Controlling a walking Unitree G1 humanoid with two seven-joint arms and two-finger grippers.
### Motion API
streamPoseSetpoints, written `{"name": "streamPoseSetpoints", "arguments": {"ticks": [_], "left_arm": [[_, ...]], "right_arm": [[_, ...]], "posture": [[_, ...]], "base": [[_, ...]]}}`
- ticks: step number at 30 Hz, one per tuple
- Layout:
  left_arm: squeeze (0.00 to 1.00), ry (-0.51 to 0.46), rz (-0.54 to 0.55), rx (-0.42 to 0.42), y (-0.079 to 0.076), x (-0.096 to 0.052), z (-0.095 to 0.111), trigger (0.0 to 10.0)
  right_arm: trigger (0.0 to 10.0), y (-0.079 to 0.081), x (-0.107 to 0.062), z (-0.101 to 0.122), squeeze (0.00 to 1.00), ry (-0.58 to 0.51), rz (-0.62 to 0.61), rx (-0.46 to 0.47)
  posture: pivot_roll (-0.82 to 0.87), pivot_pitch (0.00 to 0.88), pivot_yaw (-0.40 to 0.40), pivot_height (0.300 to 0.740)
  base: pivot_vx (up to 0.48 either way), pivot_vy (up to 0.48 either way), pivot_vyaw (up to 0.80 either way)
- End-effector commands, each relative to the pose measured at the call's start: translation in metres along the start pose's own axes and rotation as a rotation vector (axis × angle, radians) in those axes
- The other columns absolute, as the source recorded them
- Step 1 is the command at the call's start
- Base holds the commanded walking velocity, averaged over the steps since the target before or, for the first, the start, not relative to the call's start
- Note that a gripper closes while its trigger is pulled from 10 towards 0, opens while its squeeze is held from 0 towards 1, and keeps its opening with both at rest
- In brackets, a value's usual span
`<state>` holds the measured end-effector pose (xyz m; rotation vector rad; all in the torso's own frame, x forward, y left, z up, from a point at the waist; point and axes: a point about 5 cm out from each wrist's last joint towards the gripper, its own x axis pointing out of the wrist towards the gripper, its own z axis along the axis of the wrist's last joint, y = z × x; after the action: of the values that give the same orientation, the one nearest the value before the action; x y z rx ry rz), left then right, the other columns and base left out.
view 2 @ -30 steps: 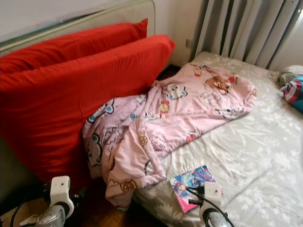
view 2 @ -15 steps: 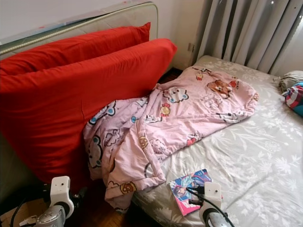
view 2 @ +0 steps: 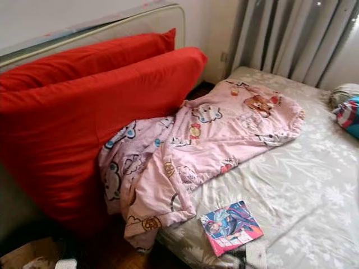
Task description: Clean up the room
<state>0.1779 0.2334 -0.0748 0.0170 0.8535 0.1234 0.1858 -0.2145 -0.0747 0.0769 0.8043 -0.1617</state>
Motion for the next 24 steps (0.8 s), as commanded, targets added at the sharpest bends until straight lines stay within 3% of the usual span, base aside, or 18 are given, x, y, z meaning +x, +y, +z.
{"name": "streamPoseSetpoints", "arguments": {"ticks": [1, 9, 12, 24], "left_arm": [[0.00, 0.011, 0.003, 0.012, -0.003, 0.000, -0.003, 10.0], [0.00, 0.031, -0.009, 0.036, -0.008, 0.001, -0.002, 10.0], [0.00, 0.057, -0.007, 0.040, -0.005, 0.001, -0.005, 10.0], [0.00, 0.070, -0.009, 0.049, -0.004, 0.000, -0.008, 10.0]], "right_arm": [[10.0, -0.009, -0.002, -0.004, 0.00, 0.006, -0.019, 0.008], [10.0, -0.017, -0.006, -0.014, 0.00, 0.062, -0.056, 0.000], [10.0, -0.016, -0.010, -0.027, 0.00, 0.107, -0.060, 0.000], [10.0, -0.012, -0.011, -0.033, 0.00, 0.120, -0.050, 0.011]], "posture": [[-0.01, 0.000, -0.033, 0.740], [-0.01, 0.000, -0.029, 0.740], [-0.01, 0.000, -0.025, 0.740], [-0.01, 0.000, -0.022, 0.740]], "base": [[0.000, 0.000, 0.00], [0.000, 0.000, 0.00], [0.000, 0.000, 0.00], [0.000, 0.000, 0.00]]}}
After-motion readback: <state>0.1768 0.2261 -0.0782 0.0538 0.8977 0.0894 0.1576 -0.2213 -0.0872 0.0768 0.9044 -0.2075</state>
